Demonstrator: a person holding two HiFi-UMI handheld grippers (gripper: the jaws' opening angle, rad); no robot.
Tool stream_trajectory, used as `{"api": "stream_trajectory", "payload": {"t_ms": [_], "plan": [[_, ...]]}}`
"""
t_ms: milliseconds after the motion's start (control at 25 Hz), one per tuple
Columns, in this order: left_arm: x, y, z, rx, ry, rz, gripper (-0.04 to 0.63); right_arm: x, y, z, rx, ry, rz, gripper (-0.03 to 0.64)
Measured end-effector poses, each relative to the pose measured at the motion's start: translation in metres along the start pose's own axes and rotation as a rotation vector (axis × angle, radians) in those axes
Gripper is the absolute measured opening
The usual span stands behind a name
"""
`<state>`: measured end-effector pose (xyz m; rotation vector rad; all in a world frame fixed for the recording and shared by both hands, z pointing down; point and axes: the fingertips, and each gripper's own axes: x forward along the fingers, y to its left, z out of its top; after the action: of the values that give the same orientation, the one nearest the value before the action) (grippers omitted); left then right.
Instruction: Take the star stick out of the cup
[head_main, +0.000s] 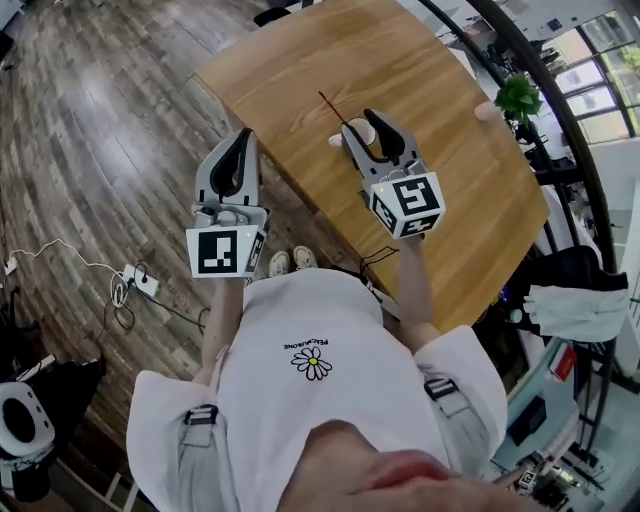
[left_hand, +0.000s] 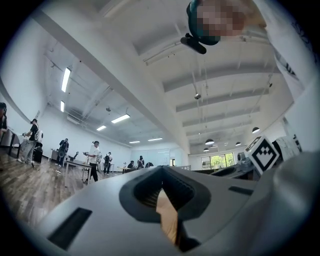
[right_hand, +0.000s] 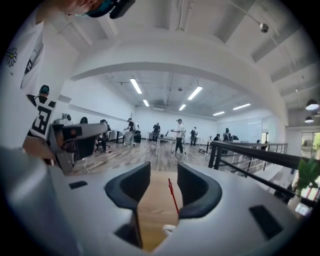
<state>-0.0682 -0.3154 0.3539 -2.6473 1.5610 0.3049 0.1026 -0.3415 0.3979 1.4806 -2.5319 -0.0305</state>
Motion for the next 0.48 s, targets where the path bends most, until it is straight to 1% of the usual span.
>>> {"api": "stream_trajectory", "payload": {"t_ms": [120,280,360,480], "plan": [[0.000,-0.001,-0.009,-0.007,0.026,0.009,0.015,0.024,-0.014,-0.042,-0.043,0.140,0.065,0.164],[0.000,-0.004,-0.017,0.020,0.056,0.018,0.015,0.054,-0.027,-0.098,-0.078,0.308,0.122,0.164],[-0.001,-0.004,-0.019,0.032,0.065,0.023,0.017,0.065,-0.032,-0.123,-0.101,0.378,0.132,0.164],[-0.004,-0.003,-0.020,0.044,0.077,0.040,0.016,0.076,-0.041,-0.148,-0.141,0.447,0.117,0.164]]}}
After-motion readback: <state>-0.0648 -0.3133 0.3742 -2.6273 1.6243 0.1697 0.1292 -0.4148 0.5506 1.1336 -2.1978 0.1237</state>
